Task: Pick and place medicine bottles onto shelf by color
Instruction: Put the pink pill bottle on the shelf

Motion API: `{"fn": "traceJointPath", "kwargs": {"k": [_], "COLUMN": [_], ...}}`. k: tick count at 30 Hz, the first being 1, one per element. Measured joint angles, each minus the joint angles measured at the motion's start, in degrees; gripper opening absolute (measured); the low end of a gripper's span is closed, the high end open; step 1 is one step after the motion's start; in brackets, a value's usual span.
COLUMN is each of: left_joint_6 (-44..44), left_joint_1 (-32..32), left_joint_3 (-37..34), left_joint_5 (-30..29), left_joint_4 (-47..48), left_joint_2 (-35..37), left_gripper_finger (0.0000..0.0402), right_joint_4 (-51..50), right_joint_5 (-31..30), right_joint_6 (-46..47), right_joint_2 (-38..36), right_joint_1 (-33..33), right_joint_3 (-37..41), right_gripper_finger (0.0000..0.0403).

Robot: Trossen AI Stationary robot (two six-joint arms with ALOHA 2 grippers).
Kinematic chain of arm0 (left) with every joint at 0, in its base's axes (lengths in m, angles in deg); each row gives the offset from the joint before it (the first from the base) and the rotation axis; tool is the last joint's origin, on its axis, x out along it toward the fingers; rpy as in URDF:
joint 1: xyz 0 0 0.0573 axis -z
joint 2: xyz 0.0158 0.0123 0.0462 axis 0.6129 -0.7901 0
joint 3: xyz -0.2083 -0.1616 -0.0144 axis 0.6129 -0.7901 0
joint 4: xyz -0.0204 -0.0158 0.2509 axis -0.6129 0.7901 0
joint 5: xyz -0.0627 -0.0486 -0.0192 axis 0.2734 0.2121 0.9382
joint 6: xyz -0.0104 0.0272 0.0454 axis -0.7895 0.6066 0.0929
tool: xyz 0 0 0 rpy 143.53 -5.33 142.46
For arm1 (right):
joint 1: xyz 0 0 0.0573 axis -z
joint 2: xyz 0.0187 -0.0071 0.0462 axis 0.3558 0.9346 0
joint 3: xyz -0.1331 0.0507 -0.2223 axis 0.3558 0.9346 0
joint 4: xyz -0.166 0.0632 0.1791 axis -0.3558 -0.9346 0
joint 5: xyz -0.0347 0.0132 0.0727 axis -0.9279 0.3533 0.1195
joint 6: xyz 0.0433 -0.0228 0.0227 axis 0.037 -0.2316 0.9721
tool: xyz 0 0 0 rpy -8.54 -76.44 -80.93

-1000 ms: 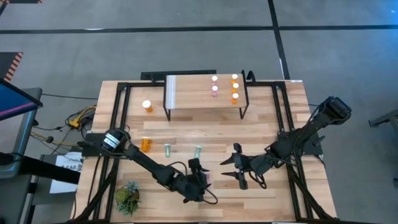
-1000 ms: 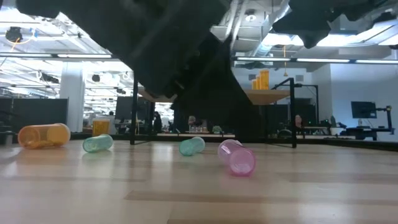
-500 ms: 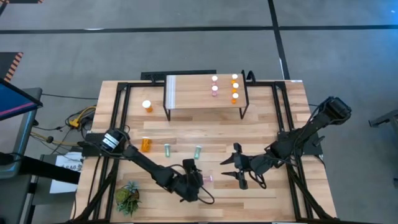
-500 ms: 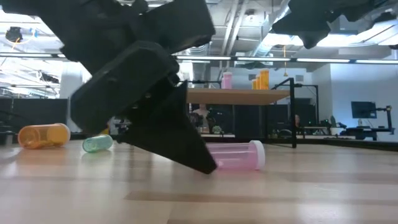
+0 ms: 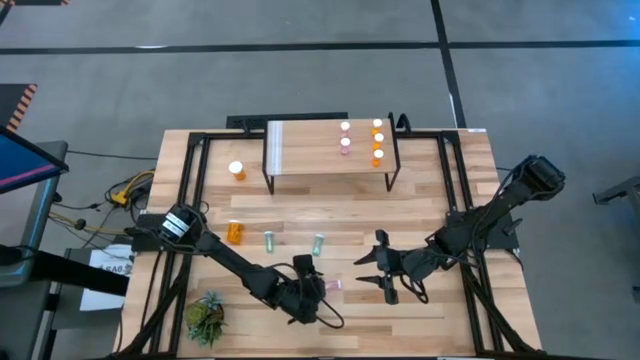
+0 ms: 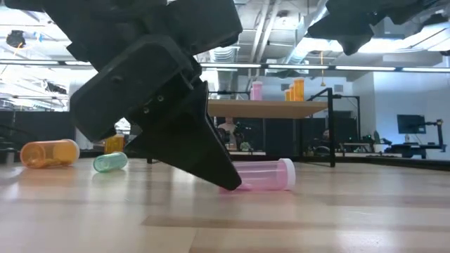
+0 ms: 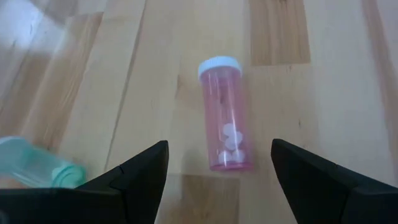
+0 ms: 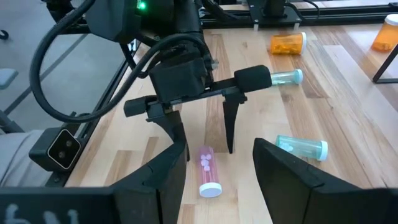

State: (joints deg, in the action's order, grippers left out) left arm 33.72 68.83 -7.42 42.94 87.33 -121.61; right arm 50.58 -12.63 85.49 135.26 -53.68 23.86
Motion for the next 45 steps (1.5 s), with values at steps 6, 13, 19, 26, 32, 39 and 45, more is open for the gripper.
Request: {"fn": "traceJointPath", "kwargs": {"k": [6,13,19,26,32,39,45], "left_joint_6": [-1.72,-3.03,-1.55,-2.29,-2.36,-1.5,0.24], "left_joint_1": [-0.14,-0.28,-0.56,-0.55,-0.53,-0.52,-0.52], "left_joint_3": [-1.65,-3.51,-3.54,-3.54,-3.54,-3.56,-3.56], "left_joint_5": [1.76,3.32,4.77,5.73,6.01,5.89,4.22], "left_joint_4": [-1.29,-5.39,-7.25,-7.32,-7.7,-9.15,-10.47], "left_joint_2": [0.08,0.26,0.07,0.04,0.0,-0.09,-0.09], "left_gripper_finger": [0.0272,0.0272,0.0272,0.022,0.016,0.011,0.0083], "right_joint_4": [0.0,0.12,0.35,0.3,0.21,0.22,0.27], "right_joint_5": [0.0,0.0,0.0,0.0,0.0,0.0,-0.03], "right_joint_6": [0.02,0.04,0.11,0.09,0.03,0.0,-0.04], "right_joint_2": [0.0,0.0,0.0,0.0,0.0,0.0,0.0], "right_joint_1": [0.0,0.0,0.0,0.0,0.0,0.0,0.0], "right_joint_3": [0.0,0.0,0.0,0.0,0.0,0.0,0.0], "right_gripper_finger": [0.0205,0.0205,0.0205,0.0205,0.0205,0.0205,0.0205]}}
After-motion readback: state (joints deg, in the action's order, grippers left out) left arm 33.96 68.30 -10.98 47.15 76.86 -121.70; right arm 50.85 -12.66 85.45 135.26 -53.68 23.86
